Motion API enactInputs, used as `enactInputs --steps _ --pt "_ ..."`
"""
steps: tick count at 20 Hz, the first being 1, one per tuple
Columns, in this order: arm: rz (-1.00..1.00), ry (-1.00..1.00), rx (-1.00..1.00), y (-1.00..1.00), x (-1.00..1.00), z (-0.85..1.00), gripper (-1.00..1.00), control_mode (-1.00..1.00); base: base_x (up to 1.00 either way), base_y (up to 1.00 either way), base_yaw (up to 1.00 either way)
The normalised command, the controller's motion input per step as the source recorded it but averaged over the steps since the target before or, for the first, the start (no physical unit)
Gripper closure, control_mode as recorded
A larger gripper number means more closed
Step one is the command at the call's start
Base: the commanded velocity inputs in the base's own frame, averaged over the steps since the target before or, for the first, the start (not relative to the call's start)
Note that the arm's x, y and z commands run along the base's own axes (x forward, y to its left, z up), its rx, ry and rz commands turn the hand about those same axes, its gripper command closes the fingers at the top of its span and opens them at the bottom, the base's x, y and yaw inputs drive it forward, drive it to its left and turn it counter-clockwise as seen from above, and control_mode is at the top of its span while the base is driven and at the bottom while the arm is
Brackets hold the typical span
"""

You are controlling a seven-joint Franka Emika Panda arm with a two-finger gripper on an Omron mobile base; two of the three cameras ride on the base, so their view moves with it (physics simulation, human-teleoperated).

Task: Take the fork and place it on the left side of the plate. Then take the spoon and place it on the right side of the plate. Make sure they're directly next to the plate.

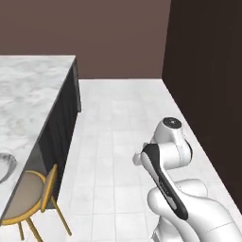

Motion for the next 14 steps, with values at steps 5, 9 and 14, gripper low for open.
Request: enactInputs --steps 5,9,14 --pt "0.00 0.00 0.00 0.00 0.00 0.00 1.00 1.00 0.83 0.00 0.38" --pt "0.00 0.00 0.00 0.00 0.00 0.00 1.00 1.00 0.79 0.00 0.42" --pt "0.00 0.00 0.00 0.00 0.00 0.00 1.00 1.00 0.74 0.00 0.48"
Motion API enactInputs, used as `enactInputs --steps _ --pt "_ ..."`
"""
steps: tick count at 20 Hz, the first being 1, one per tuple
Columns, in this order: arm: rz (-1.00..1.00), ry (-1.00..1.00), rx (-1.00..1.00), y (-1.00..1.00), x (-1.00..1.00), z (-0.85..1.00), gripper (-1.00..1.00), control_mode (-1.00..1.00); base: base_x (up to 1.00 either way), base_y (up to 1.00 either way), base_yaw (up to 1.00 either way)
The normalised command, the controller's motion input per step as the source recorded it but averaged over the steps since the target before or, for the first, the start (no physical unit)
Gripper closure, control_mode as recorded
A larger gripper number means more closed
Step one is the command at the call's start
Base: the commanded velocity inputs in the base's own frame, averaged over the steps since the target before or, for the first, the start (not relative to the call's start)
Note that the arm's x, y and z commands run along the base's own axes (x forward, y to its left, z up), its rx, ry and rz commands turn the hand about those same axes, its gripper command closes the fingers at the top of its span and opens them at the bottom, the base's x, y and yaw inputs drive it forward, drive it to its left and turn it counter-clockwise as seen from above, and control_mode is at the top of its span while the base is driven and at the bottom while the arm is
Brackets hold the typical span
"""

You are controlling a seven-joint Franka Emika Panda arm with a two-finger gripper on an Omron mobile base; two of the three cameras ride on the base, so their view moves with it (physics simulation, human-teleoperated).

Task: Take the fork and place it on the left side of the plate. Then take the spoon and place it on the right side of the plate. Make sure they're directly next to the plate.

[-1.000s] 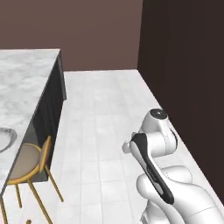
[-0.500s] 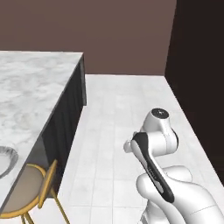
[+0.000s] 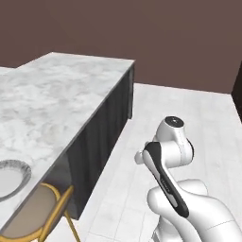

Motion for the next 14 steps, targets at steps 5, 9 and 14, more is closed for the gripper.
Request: enactInputs --steps 5,9,14 --pt "0.00 0.00 0.00 0.00 0.00 0.00 1.00 1.00 0.69 0.00 0.54" --pt "0.00 0.00 0.00 0.00 0.00 0.00 1.00 1.00 0.59 0.00 0.59" --pt "0.00 0.00 0.00 0.00 0.00 0.00 1.00 1.00 0.58 0.00 0.60"
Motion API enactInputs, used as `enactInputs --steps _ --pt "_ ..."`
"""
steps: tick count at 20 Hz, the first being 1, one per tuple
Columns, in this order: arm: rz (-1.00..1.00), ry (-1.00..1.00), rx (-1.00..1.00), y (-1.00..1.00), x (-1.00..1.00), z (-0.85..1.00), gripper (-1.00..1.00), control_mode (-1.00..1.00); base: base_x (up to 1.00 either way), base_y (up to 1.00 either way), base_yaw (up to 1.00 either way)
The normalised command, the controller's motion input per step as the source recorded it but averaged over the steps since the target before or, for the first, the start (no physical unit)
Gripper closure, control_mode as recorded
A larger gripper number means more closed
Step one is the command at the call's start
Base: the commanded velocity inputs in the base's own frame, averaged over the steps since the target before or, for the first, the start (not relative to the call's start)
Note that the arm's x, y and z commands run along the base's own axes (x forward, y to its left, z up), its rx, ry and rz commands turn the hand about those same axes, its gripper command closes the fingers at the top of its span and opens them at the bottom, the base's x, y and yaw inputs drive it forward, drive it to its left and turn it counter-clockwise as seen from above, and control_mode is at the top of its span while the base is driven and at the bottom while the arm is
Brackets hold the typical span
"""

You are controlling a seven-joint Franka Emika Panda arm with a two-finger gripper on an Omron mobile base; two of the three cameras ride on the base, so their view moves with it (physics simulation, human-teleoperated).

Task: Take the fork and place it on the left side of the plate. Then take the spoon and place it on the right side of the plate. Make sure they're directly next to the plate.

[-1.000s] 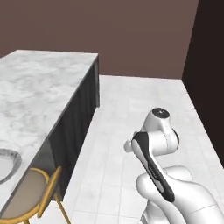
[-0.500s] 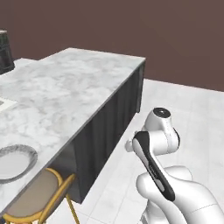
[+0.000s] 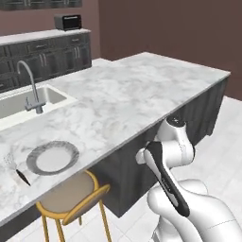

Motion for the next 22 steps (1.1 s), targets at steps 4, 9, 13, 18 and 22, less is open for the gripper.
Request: enactInputs --steps 4,9,13,18,22 --pt "0.00 0.00 0.00 0.00 0.00 0.00 1.00 1.00 0.58 0.00 0.60" --pt "0.00 0.00 0.00 0.00 0.00 0.00 1.00 1.00 0.58 0.00 0.57" --pt "0.00 0.00 0.00 0.00 0.00 0.00 1.00 1.00 0.57 0.00 0.51" --pt "0.00 0.00 0.00 0.00 0.00 0.00 1.00 1.00 0.55 -0.05 0.42" --pt "0.00 0.00 0.00 0.00 0.00 0.00 1.00 1.00 0.46 -0.18 0.32"
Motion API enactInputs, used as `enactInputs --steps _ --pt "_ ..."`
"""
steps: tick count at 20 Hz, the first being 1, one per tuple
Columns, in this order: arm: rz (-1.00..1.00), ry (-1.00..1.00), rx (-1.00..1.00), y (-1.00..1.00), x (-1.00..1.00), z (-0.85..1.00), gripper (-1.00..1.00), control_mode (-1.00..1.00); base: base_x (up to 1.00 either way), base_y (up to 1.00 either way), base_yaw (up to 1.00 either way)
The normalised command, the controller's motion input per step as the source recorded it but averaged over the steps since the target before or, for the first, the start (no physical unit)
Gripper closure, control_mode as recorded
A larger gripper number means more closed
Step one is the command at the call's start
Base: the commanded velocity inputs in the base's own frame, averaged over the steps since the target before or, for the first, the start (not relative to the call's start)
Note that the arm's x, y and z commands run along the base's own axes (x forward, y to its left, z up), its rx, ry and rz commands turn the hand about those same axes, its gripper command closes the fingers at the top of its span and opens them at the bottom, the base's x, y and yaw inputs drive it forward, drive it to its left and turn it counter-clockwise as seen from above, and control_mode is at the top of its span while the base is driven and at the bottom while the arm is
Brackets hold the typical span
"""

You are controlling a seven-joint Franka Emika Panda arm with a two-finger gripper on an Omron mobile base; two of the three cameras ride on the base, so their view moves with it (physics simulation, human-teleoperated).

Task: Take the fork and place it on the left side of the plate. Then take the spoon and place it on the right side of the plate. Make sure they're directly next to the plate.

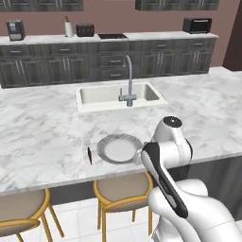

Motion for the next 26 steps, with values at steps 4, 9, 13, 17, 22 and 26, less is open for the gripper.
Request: enactInputs --steps 4,9,13,17,22,26 --pt "0.00 0.00 0.00 0.00 0.00 0.00 1.00 1.00 0.15 -0.11 0.10" --pt "0.00 0.00 0.00 0.00 0.00 0.00 1.00 1.00 0.00 0.00 0.00" --pt "0.00 0.00 0.00 0.00 0.00 0.00 1.00 1.00 0.00 0.00 0.00" --pt "0.00 0.00 0.00 0.00 0.00 0.00 1.00 1.00 0.00 0.00 0.00" --pt "0.00 0.00 0.00 0.00 0.00 0.00 1.00 -1.00 0.00 0.00 0.00" --pt "0.00 0.00 0.00 0.00 0.00 0.00 1.00 -1.00 0.00 0.00 0.00"
